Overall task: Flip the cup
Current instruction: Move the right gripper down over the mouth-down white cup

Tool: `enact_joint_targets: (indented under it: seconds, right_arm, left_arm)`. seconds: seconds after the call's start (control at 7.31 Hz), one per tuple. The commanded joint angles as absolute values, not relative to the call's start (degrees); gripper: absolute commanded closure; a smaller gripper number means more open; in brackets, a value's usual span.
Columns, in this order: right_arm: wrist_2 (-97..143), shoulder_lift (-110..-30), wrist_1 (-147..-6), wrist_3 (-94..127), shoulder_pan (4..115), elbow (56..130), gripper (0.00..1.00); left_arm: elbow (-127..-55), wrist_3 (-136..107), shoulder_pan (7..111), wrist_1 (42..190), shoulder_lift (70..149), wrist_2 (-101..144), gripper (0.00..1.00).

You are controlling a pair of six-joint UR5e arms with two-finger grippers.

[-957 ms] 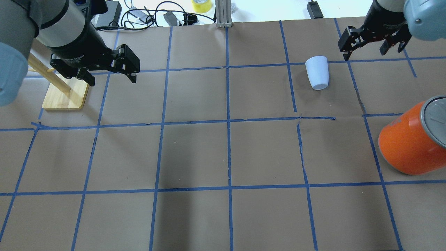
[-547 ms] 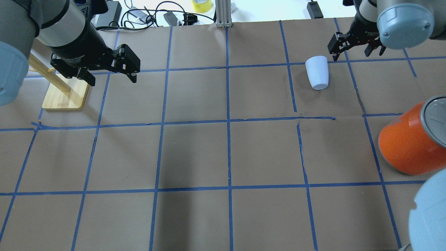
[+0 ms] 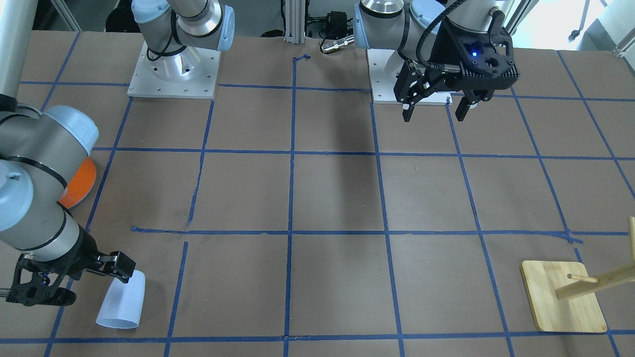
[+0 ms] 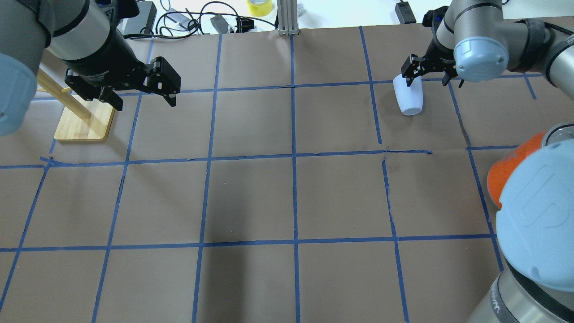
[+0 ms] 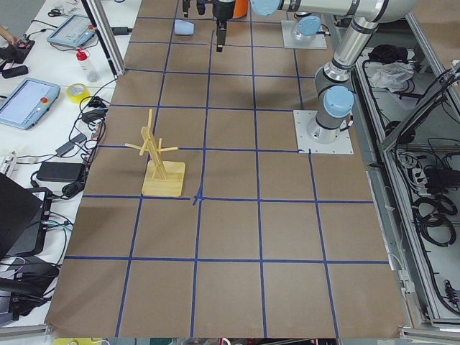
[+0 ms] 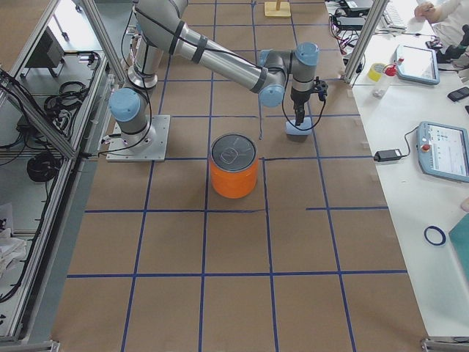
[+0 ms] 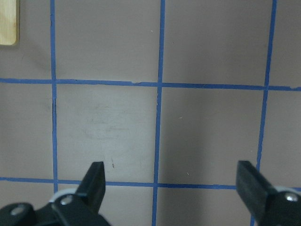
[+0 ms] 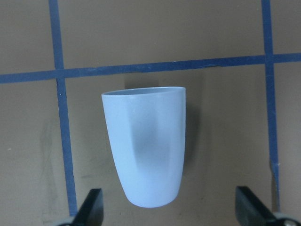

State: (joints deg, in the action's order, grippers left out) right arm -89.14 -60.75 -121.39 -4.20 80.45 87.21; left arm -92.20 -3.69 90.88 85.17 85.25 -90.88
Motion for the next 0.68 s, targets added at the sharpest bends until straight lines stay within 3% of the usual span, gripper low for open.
enact_joint_targets:
  seconds: [0.0, 0.55]
  right_arm:
    - [-87.45, -56.18, -126.87, -0.26, 80.6, 87.19, 0.0]
    - [-87.54, -51.25, -132.69, -1.13, 80.68, 87.1, 0.0]
  left_arm:
    - [-92.2, -3.69, 90.88, 85.17, 85.25, -90.79, 0.0]
    - [-92.2, -3.69, 90.88, 85.17, 85.25, -90.88, 0.0]
